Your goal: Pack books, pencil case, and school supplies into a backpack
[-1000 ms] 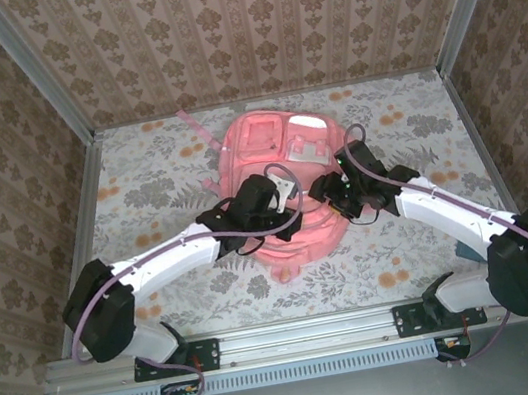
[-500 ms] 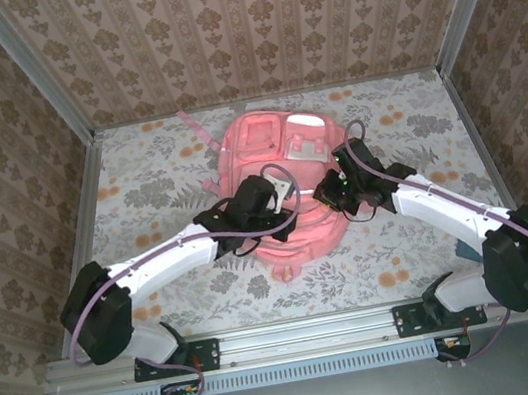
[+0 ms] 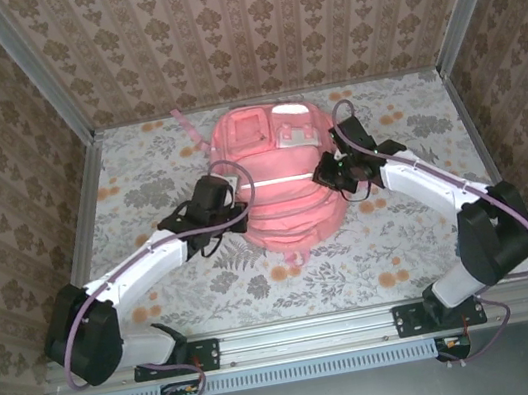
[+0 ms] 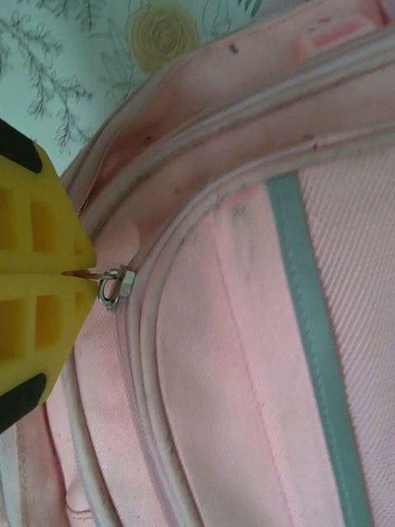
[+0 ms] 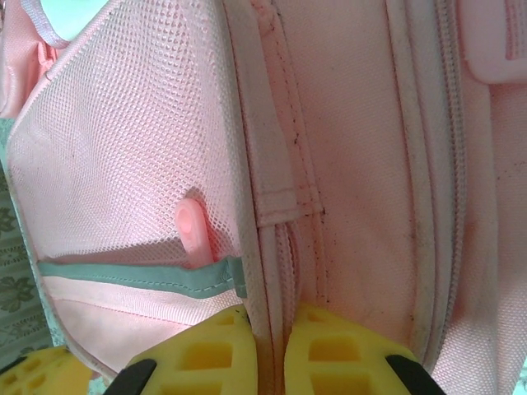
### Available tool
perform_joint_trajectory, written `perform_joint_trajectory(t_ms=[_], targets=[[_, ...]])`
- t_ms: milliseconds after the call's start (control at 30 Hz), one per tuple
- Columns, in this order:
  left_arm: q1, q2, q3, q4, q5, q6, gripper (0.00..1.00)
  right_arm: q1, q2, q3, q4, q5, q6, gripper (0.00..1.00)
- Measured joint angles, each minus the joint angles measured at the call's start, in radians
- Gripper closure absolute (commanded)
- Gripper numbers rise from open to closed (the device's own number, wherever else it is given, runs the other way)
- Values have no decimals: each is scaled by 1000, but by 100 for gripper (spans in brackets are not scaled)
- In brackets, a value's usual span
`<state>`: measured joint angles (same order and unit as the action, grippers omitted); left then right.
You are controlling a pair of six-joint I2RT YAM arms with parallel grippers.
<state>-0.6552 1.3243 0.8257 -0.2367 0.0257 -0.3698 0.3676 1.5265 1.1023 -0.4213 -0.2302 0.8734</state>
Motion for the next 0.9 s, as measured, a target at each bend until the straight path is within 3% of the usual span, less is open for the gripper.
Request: perform_joint_trajectory(t_ms=[233, 433, 500, 600, 733, 900], targets=[[102, 11, 0, 61, 55, 76, 100, -26, 96, 97, -8, -39, -108, 96], [149, 95, 50, 63, 115, 190, 100, -49, 142, 153, -21, -64, -200, 94], [154, 124, 73, 54, 117, 220, 100, -58, 156, 172, -32, -70, -228, 85], [160, 158, 105, 39, 120, 246, 100, -64, 164, 189, -49, -64, -259, 55], [167, 166, 122, 13, 125, 253, 66, -79, 145, 193, -93, -3, -282, 28], [175, 142, 131, -25, 127, 211, 31, -116, 9, 142, -150, 153, -268, 18]])
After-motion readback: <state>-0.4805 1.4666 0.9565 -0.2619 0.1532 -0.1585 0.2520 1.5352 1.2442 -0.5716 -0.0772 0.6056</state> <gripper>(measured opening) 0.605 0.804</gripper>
